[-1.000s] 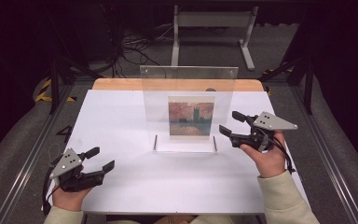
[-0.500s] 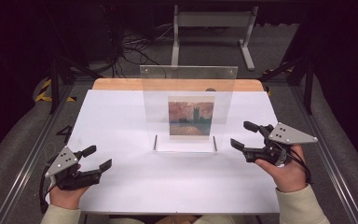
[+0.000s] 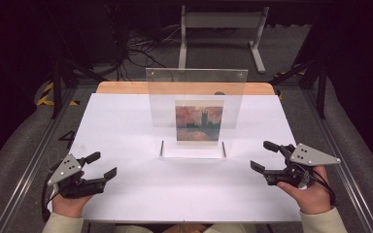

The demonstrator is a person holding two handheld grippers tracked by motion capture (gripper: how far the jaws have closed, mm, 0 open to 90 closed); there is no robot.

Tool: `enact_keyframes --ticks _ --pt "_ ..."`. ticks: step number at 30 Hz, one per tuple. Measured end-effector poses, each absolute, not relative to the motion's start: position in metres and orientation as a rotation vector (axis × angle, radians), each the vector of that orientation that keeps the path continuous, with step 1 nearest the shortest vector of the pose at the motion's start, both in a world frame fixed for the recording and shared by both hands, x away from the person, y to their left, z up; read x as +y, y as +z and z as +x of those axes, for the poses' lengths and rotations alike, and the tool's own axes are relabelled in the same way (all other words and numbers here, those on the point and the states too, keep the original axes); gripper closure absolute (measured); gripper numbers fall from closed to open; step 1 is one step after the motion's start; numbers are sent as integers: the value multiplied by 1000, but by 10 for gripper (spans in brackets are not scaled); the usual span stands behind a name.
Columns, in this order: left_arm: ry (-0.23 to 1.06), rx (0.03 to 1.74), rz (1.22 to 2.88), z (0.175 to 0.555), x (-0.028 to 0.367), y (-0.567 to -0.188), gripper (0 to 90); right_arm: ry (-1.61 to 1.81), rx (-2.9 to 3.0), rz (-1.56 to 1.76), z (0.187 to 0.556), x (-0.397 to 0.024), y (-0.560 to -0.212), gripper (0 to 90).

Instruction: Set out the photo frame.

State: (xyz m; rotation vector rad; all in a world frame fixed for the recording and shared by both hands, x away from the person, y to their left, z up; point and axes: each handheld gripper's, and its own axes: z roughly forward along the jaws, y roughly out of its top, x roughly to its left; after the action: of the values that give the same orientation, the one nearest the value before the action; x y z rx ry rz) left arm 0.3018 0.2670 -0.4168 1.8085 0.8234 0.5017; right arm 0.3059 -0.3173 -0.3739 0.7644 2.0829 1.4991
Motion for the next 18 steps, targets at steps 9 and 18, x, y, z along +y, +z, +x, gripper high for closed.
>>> enact_keyframes --ticks 9,18 --pt "485 818 1818 306 268 -425 171 1500 2104 818 310 -326 -405 200" --pt "469 839 1840 311 268 -435 171 1427 2160 866 318 -325 -437 194"
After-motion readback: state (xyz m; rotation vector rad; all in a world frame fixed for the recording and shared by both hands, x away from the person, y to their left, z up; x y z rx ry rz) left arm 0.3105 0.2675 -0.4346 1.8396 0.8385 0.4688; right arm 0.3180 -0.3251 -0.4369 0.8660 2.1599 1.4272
